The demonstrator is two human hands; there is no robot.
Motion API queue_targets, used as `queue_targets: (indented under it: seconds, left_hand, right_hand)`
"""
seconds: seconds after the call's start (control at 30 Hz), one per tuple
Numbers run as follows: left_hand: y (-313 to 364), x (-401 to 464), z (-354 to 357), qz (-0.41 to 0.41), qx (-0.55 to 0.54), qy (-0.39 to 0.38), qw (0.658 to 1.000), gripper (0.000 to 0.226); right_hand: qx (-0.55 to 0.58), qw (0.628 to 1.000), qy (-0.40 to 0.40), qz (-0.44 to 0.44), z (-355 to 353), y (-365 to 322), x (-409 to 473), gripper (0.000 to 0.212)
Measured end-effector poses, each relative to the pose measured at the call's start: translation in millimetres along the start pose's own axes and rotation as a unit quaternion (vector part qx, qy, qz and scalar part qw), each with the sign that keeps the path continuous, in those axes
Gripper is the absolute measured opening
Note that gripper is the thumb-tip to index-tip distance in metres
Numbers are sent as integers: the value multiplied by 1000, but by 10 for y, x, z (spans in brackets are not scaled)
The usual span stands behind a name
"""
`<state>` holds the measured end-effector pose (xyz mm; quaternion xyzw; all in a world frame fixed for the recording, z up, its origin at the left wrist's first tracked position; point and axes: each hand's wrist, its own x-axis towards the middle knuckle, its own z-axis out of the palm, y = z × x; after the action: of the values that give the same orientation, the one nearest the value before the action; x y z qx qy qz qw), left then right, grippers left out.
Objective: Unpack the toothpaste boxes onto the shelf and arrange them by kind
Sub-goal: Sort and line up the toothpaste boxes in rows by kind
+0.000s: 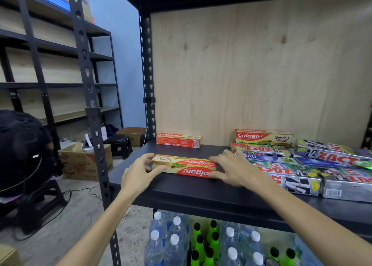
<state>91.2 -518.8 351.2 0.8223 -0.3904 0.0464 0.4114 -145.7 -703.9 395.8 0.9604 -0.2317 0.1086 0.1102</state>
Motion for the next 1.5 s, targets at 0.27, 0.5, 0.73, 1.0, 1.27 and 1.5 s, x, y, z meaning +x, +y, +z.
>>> queue_targets:
  seconds: [0.27, 0.5, 0.73, 1.0, 1.27, 1.5]
  left_hand:
    - [58, -126, 46, 39, 23, 15, 999, 53]
    - [108, -308, -73, 87, -66, -106, 988, 67]
    - [150, -352, -153, 73, -73, -149, 983, 83]
    - [22, 11, -392, 101, -53, -247, 962, 54]
    - [-253, 584, -329, 72, 39, -193, 978, 61]
    - [-284, 1133, 187, 18, -12, -76, 997, 65]
  right_hand:
    - [126, 991, 31, 25, -67, -350, -153, 76]
    - [324, 944, 52, -18, 154, -726, -93, 55]
    - [396, 915, 17, -80, 137, -843, -75, 35]
    - [335, 939, 47, 57, 318, -381, 202, 72]
    - [366, 923, 76, 93, 435, -300, 678, 58]
    - [380, 908, 133, 118, 746, -168, 1098, 48]
